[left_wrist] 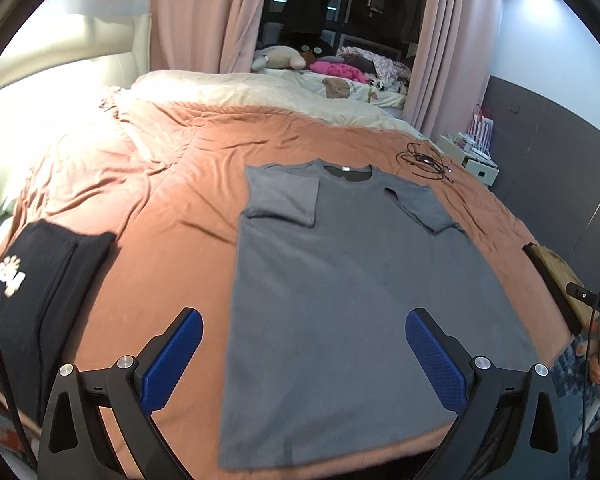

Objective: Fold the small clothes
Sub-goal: 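Move both grippers down to the hem of the grey shirt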

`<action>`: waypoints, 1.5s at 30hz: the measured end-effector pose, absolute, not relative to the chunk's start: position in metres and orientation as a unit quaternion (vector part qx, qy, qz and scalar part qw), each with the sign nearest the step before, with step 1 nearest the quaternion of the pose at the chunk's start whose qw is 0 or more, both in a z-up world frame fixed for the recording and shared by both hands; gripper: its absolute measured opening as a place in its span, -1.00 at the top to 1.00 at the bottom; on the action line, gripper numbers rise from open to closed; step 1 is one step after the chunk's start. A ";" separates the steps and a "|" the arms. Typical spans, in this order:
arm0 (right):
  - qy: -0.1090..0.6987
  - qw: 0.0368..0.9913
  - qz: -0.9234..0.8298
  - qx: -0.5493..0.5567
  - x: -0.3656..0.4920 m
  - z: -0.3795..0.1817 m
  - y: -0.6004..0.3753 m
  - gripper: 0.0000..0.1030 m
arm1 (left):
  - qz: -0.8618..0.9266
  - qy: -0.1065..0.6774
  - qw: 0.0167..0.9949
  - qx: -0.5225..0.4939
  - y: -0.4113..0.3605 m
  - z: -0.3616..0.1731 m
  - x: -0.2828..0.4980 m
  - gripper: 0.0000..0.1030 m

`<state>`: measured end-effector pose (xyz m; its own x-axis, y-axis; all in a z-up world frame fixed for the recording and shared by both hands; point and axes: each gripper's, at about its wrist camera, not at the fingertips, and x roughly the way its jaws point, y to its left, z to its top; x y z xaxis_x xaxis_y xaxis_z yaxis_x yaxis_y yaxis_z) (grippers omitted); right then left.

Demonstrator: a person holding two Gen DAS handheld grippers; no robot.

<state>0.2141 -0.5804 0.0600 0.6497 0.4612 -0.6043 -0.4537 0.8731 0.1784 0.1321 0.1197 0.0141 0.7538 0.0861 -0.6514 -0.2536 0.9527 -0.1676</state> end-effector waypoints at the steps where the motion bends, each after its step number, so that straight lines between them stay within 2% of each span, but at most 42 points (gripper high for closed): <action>1: 0.335 0.908 0.253 0.007 0.209 0.057 -0.583 -1.00 | 0.092 0.339 0.928 -0.126 0.119 0.012 0.124 -0.99; 21: 0.342 0.899 0.267 0.064 0.118 0.024 -0.667 -1.00 | 0.085 0.345 0.915 -0.193 0.118 -0.038 0.014 -0.96; 26: 0.355 0.888 0.273 0.105 0.122 0.004 -0.685 -0.78 | 0.086 0.351 0.911 -0.200 0.123 -0.050 0.004 -0.89; 31: 0.374 0.875 0.267 0.154 0.130 -0.014 -0.701 -0.75 | 0.086 0.352 0.903 -0.230 0.135 -0.061 -0.003 -0.86; 34: 0.378 0.863 0.276 0.188 0.134 -0.023 -0.706 -0.73 | 0.091 0.352 0.899 -0.244 0.143 -0.068 -0.002 -0.69; 41: 0.402 0.840 0.279 0.233 0.160 -0.049 -0.713 -0.65 | 0.087 0.364 0.882 -0.287 0.159 -0.094 0.012 -0.61; 45: 0.409 0.830 0.280 0.258 0.174 -0.060 -0.717 -0.61 | 0.089 0.372 0.871 -0.307 0.167 -0.108 0.025 -0.45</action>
<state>0.1738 -0.7166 -0.0600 0.5096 0.6752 -0.5334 -0.2534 0.7102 0.6568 0.0248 0.1666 -0.1078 0.7066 -0.0731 -0.7039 -0.3841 0.7958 -0.4682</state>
